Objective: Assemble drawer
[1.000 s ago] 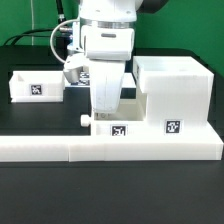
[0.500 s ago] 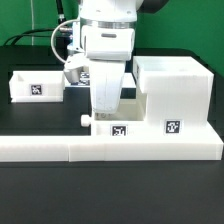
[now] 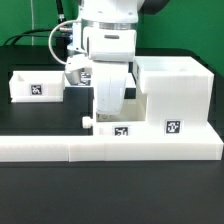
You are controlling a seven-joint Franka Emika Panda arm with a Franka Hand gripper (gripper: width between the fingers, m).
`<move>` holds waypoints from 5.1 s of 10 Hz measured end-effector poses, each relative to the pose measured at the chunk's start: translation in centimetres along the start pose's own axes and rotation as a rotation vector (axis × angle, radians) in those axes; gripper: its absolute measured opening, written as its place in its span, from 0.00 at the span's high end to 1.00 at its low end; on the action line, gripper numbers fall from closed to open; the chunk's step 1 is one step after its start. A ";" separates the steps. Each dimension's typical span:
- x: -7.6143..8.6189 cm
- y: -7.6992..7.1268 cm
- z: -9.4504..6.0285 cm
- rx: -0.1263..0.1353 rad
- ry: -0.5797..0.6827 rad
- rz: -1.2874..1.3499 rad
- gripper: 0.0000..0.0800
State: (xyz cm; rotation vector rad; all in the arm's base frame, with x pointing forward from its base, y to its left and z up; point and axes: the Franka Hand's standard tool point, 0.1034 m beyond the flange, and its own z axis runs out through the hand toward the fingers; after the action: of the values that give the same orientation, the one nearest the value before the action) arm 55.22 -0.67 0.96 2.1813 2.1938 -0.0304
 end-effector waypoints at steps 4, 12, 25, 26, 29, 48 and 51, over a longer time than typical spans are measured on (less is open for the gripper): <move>0.1 0.0 0.0 -0.002 0.001 0.004 0.95; 0.0 -0.2 0.1 0.005 -0.006 0.056 0.95; 0.2 0.6 -0.8 -0.029 -0.085 -0.006 0.68; 0.2 0.8 -1.4 -0.026 -0.090 -0.004 0.43; 0.0 1.4 -3.7 -0.023 -0.104 -0.002 0.21; -4.5 0.5 -0.5 0.092 0.144 -0.157 0.19; -1.7 1.1 -1.0 0.089 0.150 -0.128 0.19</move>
Offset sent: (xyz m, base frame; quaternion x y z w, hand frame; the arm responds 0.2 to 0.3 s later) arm 0.0000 0.0000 0.0000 0.0000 0.0000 0.0000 1.0000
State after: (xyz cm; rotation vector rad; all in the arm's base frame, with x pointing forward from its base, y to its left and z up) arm 56.36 -2.32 2.04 2.1491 2.4563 0.0324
